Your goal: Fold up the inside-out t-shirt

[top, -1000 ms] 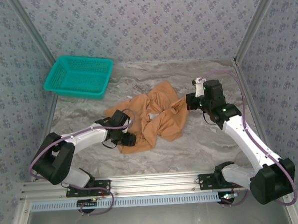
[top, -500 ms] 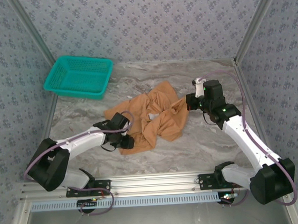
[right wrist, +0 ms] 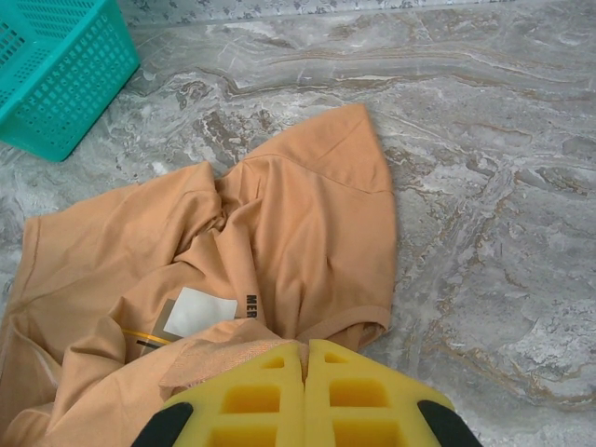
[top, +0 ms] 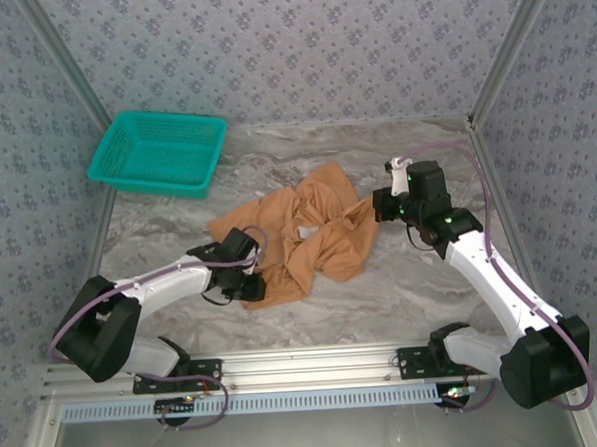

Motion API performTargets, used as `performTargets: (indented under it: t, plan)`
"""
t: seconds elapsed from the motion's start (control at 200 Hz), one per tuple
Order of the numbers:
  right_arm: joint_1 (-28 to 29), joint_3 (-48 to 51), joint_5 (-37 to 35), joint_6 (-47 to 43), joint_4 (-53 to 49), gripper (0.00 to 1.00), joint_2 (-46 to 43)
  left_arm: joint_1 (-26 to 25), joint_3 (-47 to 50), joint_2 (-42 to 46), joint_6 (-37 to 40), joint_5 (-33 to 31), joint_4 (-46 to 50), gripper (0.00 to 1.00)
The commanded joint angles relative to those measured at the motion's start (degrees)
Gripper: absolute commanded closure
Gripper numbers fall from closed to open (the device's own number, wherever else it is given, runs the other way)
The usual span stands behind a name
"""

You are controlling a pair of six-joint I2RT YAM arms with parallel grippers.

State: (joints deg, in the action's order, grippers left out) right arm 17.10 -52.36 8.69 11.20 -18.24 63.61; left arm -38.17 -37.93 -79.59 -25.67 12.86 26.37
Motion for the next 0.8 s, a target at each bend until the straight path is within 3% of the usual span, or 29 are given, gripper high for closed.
performTargets:
  t: [0.0, 0.255, 0.335, 0.4, 0.45, 0.65, 0.794]
  plan:
    - [-0.4, -0.3, -0.8, 0.7, -0.3, 1.00, -1.2, -0.1, 0.7, 0.0, -0.9, 0.4, -0.2, 0.79]
    - [-0.4, -0.4, -1.0, 0.7, -0.7, 1.00, -1.3, -0.1, 0.8, -1.5, -0.2, -1.4, -0.5, 0.77]
    - [-0.3, -0.4, -1.3, 0.7, -0.6, 1.00, -1.4, -0.1, 0.7, -1.8, 0.0, -1.0, -1.1, 0.85]
    - [-0.4, -1.2, -2.2, 0.0, -1.1, 1.00, -1.9, 0.2, 0.3, -0.4, 0.1, 0.3, -1.8, 1.00]
    - [-0.8, -2.6, -3.8, -0.8, -2.1, 1.00, -2.8, 0.6, -0.9, 3.2, 0.6, 0.6, -1.2, 1.00]
    - [-7.5, -12.2, -9.9, -4.3, -2.3, 1.00, -10.2, 10.6, -11.9, 28.4, -2.5, -2.8, -2.4, 1.00]
    - [-11.8, -21.6, -6.1, -3.6, -0.8, 1.00, -10.9, 18.9, -23.1, 31.4, -4.8, -4.4, -3.0, 1.00]
